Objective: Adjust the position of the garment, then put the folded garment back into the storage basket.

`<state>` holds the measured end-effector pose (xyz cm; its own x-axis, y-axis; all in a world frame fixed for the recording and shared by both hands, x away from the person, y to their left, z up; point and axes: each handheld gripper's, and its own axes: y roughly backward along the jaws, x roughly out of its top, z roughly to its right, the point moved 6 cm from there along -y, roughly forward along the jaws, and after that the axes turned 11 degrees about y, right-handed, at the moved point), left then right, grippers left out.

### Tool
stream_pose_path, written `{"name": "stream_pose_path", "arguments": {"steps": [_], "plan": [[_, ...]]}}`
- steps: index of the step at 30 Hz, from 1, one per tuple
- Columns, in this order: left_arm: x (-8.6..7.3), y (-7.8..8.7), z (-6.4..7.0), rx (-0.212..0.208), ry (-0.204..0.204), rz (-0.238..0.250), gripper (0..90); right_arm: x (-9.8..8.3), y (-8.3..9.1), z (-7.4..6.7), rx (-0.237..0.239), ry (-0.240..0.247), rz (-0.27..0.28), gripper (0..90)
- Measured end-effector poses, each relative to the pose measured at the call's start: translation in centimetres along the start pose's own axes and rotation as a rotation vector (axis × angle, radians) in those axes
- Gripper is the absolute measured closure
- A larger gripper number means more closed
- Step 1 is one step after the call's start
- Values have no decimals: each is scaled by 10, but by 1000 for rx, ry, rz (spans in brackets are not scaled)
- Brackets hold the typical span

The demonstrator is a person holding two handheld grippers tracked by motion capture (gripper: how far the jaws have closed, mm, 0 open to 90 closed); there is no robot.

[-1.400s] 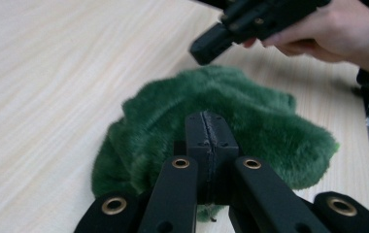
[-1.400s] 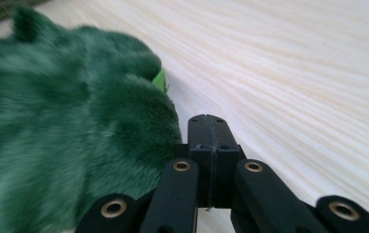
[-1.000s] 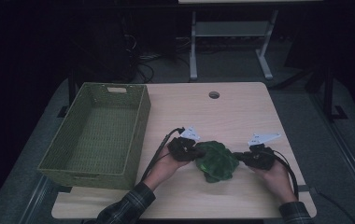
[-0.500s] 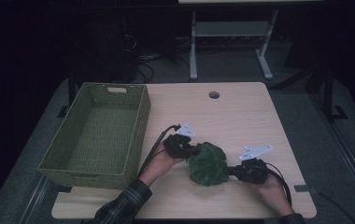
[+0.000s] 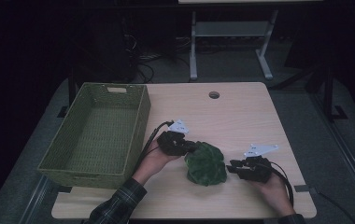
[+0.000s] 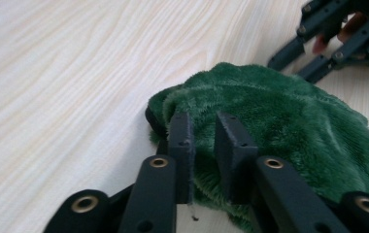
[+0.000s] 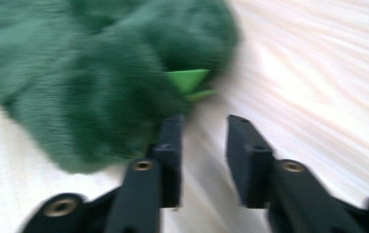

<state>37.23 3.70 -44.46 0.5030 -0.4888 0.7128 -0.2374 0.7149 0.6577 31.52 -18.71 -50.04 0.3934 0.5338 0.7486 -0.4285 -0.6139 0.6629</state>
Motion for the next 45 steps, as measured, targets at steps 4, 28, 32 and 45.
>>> {"name": "stream_pose_path", "arguments": {"steps": [4, 28, 32, 45], "plan": [[6, 9, 1, -9, -25, -5, 698, -11, 7, 14, -104, -24, -1, 462], [19, 20, 32, -105, -205, -168, 218, -37, 8, 43, -270, -82, -57, 125], [17, 15, 40, -111, -239, -216, 190, -37, 8, 43, -271, -84, -57, 126], [-8, -21, 40, -85, -335, -384, 179, -37, 8, 44, -275, -86, -56, 132]]}}
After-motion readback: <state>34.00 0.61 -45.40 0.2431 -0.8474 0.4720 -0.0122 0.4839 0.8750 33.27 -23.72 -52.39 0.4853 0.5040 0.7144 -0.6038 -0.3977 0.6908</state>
